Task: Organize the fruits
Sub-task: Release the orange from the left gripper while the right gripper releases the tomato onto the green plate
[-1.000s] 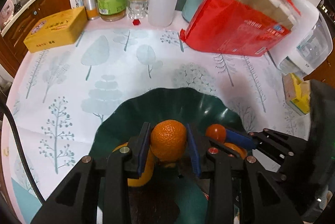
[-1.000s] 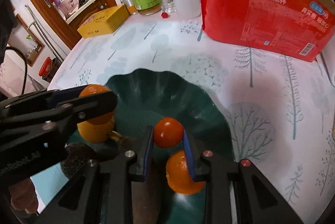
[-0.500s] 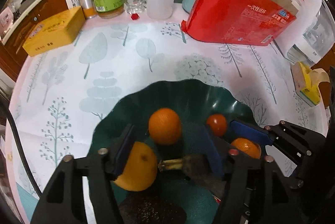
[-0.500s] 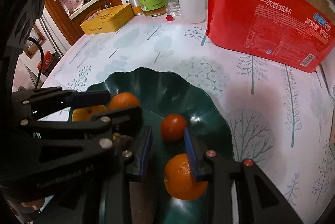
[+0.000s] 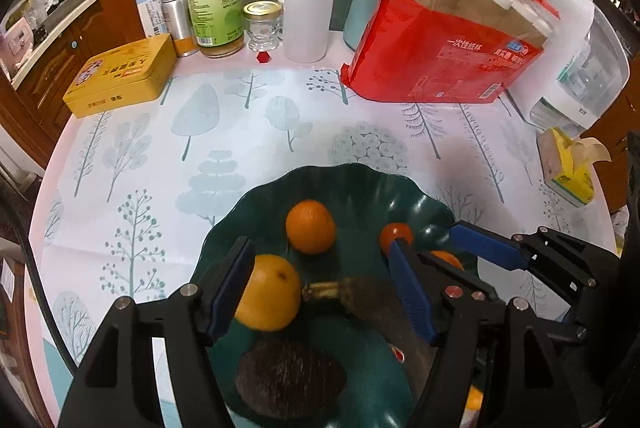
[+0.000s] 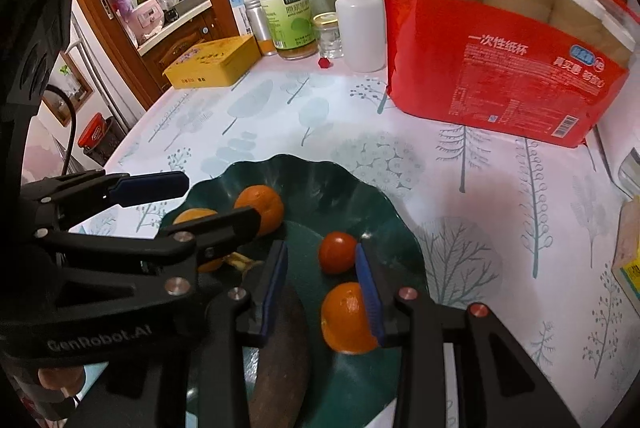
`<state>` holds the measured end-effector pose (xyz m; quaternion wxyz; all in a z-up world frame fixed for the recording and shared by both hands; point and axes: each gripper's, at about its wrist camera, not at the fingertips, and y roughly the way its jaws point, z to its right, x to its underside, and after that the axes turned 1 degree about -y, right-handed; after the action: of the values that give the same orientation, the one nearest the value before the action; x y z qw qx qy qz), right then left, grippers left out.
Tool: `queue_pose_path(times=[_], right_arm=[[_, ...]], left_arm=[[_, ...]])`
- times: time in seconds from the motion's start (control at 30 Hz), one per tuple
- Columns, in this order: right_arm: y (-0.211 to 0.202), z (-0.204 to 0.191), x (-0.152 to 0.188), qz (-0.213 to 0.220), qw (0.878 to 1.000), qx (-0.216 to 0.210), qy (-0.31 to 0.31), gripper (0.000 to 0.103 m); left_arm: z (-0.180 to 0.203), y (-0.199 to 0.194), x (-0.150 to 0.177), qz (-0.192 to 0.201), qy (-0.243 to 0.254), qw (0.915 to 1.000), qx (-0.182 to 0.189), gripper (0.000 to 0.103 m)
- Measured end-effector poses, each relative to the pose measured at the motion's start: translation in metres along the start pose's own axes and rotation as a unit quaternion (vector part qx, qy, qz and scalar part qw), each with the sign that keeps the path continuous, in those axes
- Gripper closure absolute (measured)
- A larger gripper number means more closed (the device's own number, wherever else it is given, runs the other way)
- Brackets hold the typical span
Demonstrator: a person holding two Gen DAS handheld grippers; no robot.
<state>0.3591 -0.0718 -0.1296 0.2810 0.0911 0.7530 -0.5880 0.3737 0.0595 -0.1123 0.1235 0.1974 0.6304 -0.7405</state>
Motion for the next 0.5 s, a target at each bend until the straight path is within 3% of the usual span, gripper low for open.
queue_pose_path(times=[0.27, 0.5], right_arm=[[-0.037, -0.008, 0.019, 0.007, 1.000, -0.001, 0.006, 0.067], [-0.104, -0.019, 0.035, 0.037, 0.999, 0.010, 0.007, 0.067]], left_arm=[[0.002, -0.047, 0.017, 0.007, 0.005, 1.0000, 0.004, 0.034], [0.021, -0.125, 0.040, 0.046, 0.030, 0.9984, 0.010, 0.026]])
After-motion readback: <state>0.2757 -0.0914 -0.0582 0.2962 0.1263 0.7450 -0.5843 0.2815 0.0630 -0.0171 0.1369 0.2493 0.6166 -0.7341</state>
